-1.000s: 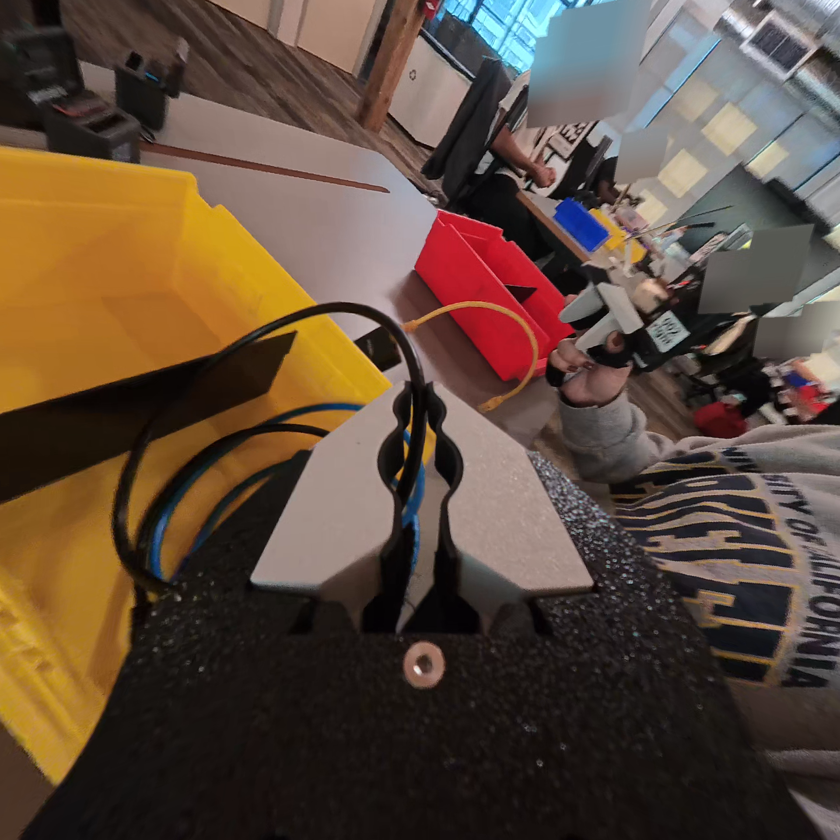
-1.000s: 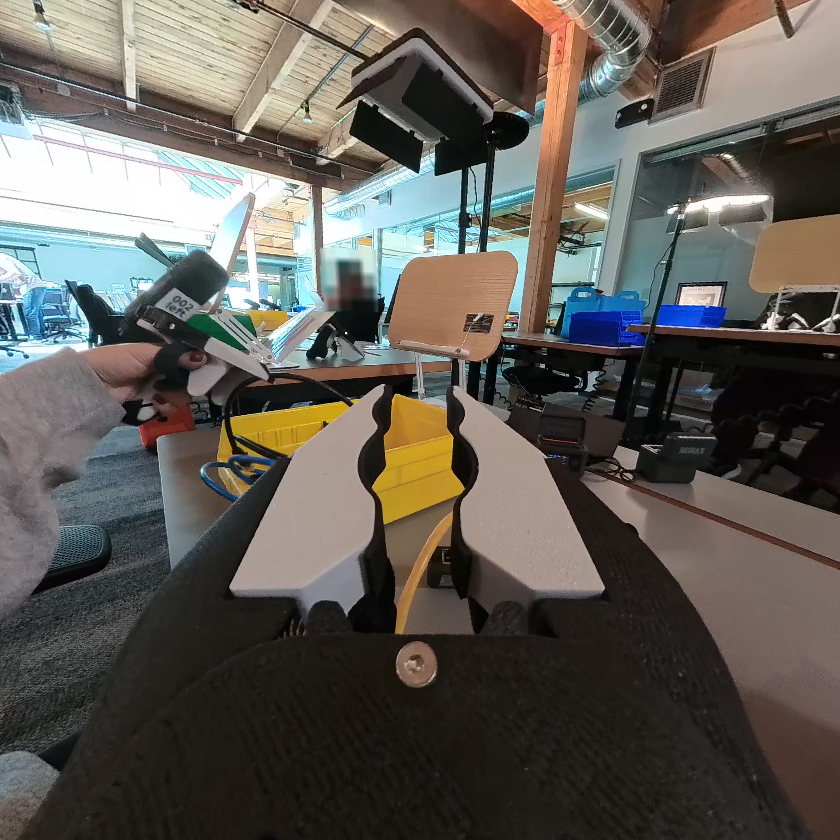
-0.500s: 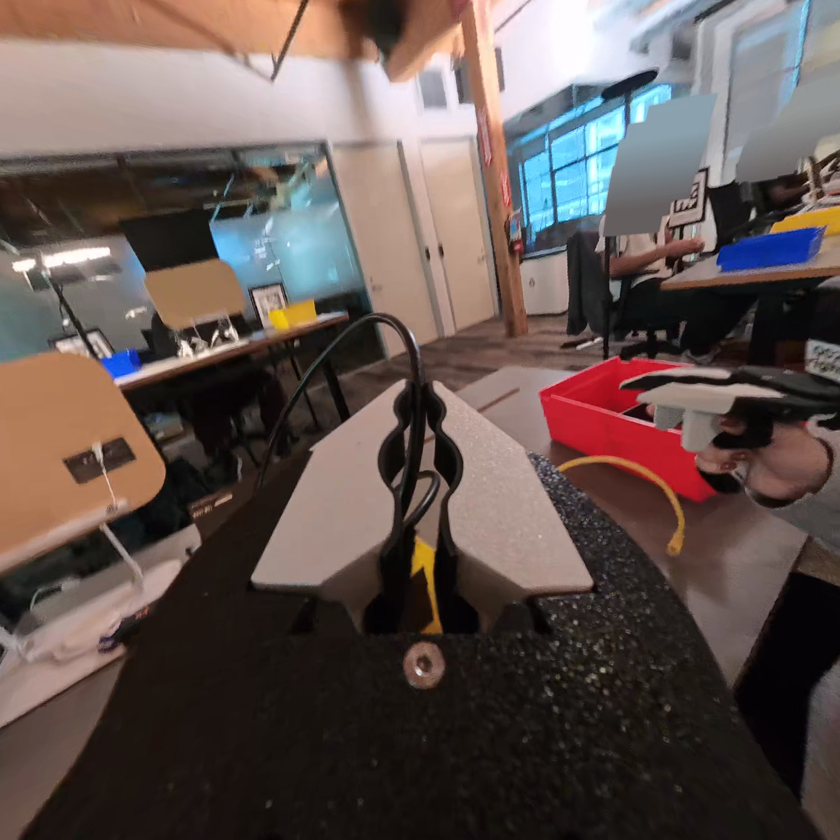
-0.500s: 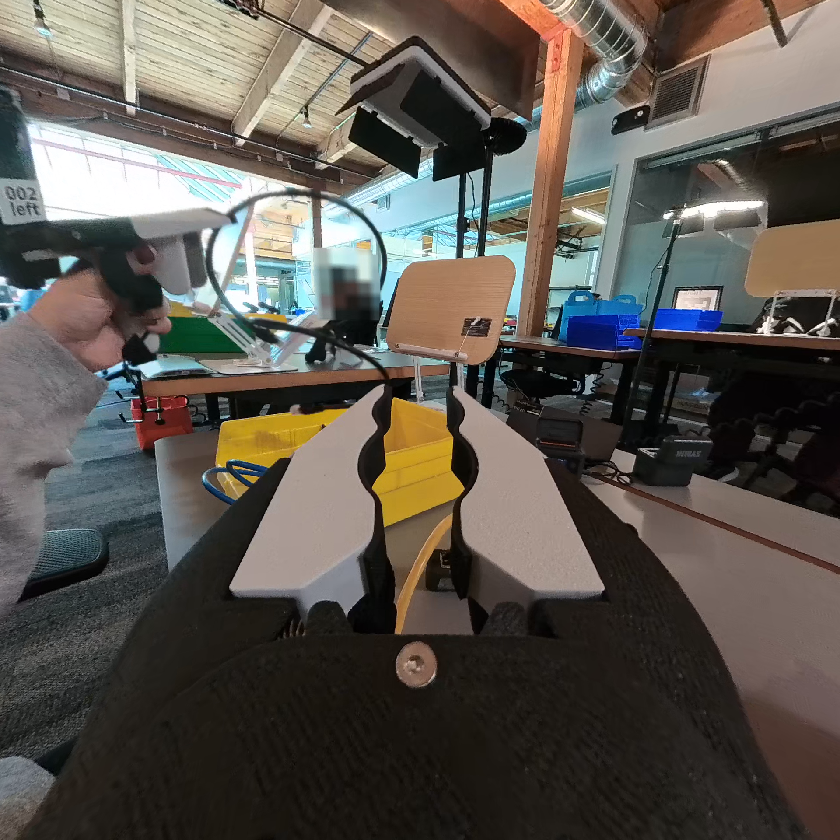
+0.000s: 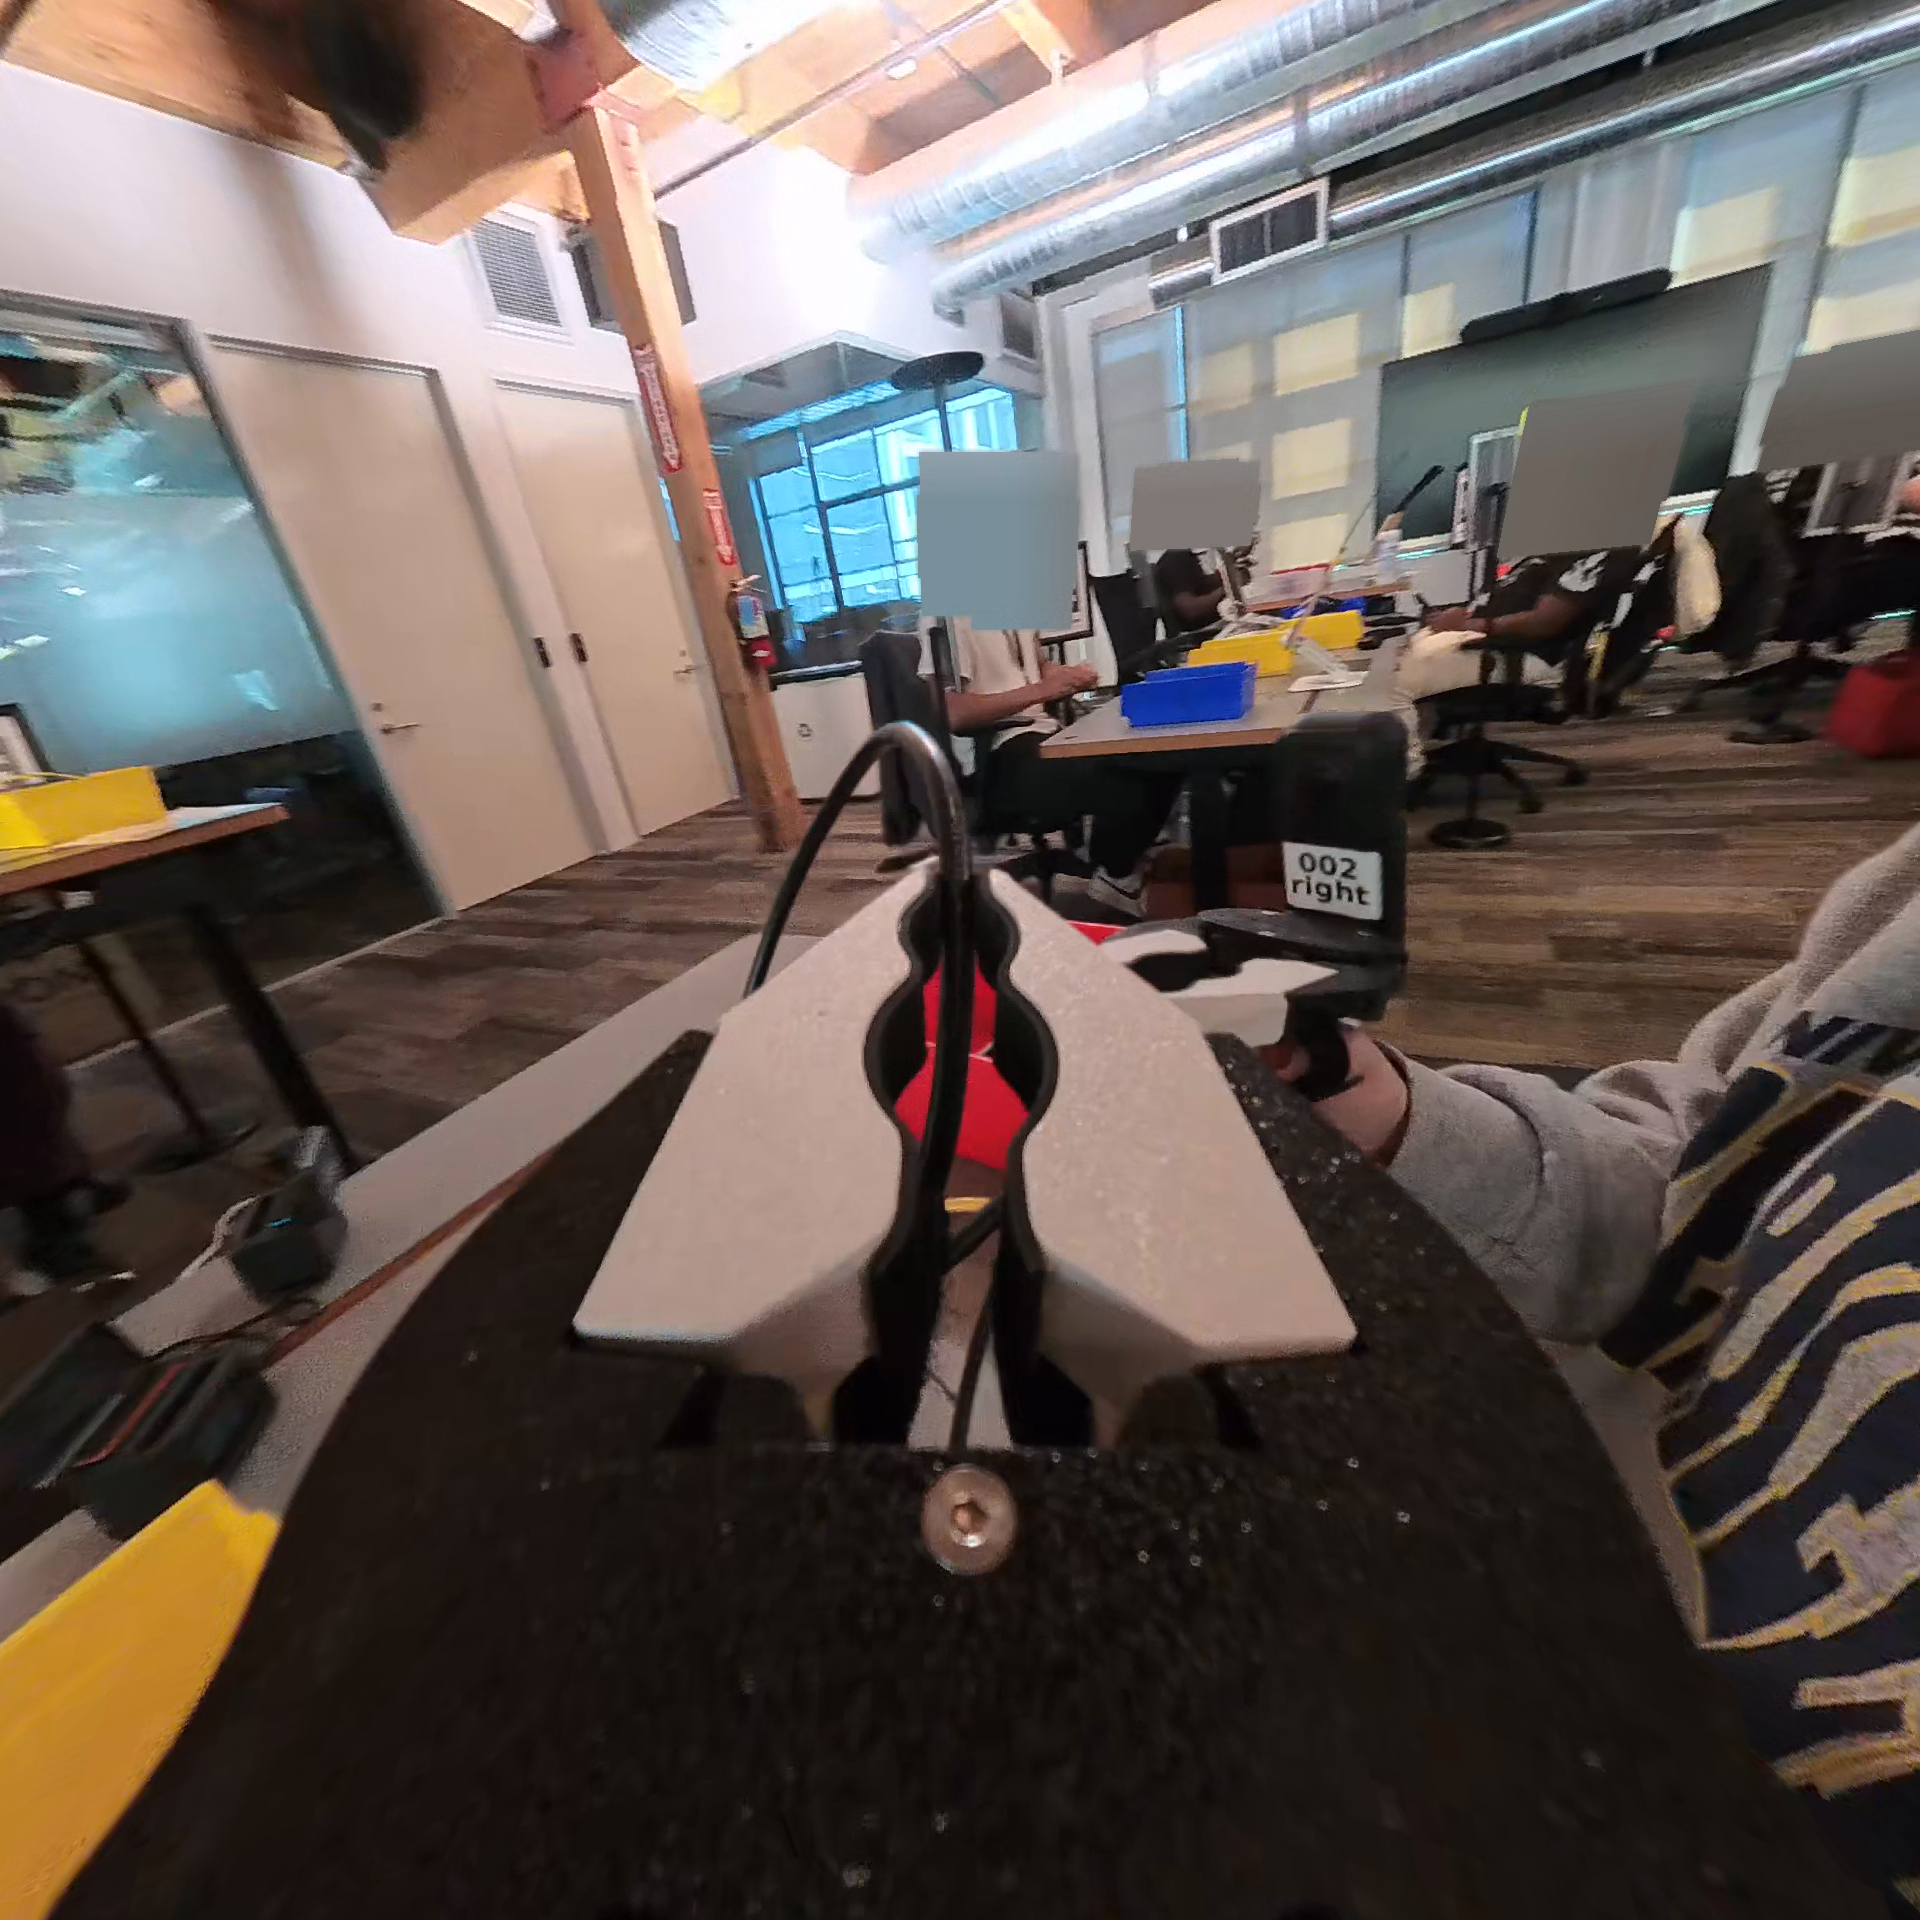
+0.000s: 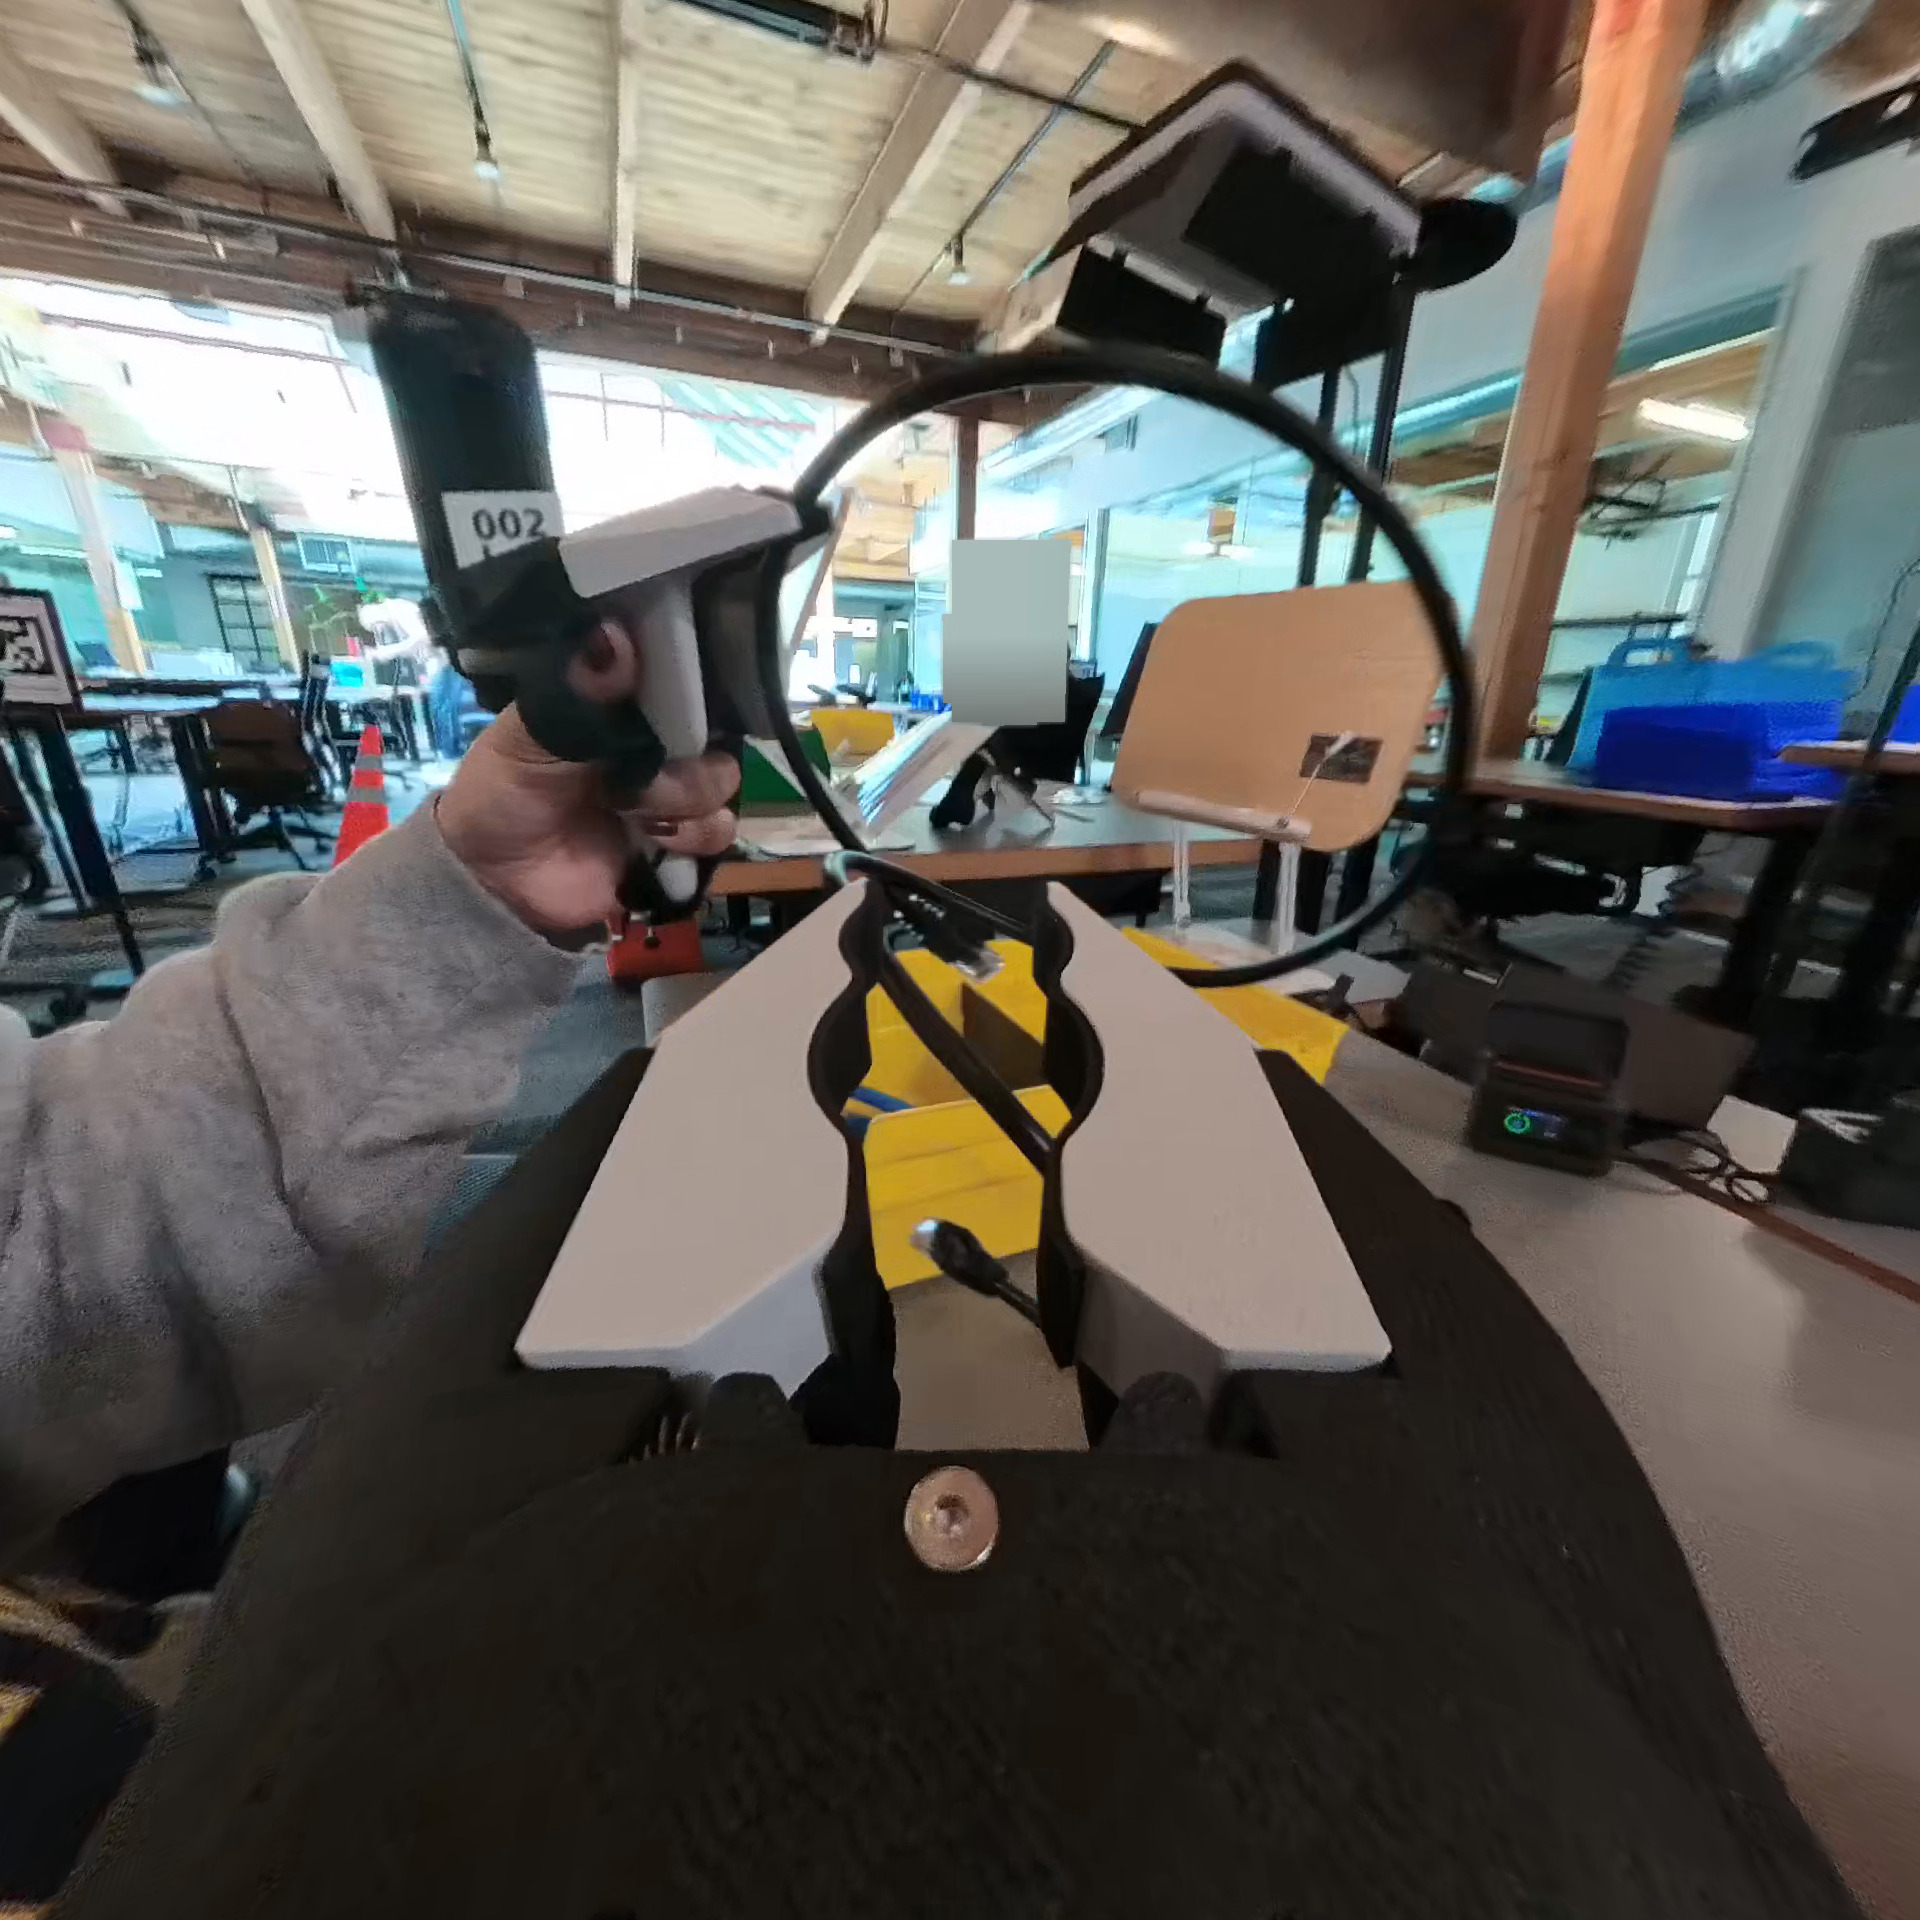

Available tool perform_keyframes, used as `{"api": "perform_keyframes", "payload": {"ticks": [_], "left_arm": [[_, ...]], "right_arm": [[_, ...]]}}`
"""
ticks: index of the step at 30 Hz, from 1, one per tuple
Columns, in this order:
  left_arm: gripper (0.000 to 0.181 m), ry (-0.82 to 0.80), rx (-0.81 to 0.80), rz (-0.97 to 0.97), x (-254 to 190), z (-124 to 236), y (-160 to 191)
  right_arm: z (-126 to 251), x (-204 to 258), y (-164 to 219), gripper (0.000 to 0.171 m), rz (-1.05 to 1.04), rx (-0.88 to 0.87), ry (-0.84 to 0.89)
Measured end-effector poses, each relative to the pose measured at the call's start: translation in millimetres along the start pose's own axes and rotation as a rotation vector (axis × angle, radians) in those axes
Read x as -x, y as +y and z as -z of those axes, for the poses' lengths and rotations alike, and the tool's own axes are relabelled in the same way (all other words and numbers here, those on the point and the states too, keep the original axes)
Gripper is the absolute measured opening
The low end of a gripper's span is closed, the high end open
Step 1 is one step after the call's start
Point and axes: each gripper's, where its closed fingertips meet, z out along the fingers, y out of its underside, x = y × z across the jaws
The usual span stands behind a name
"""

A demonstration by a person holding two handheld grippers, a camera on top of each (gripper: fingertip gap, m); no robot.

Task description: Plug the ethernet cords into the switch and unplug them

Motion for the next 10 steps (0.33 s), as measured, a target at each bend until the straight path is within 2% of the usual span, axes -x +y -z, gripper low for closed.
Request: {"api": "perform_keyframes", "payload": {"ticks": [3,7,10], "left_arm": [[0.003,0.033,0.029,0.009,-7,-10,10],[0.003,0.000,0.070,0.019,-4,-16,18],[0.003,-0.030,0.066,0.083,0,-17,18]], "right_arm": [[-9,11,5,0.028,0.035,0.041,0.006],[-14,20,9,0.031,0.084,0.054,-0.012],[-17,32,17,0.042,0.090,0.092,-0.080]]}}
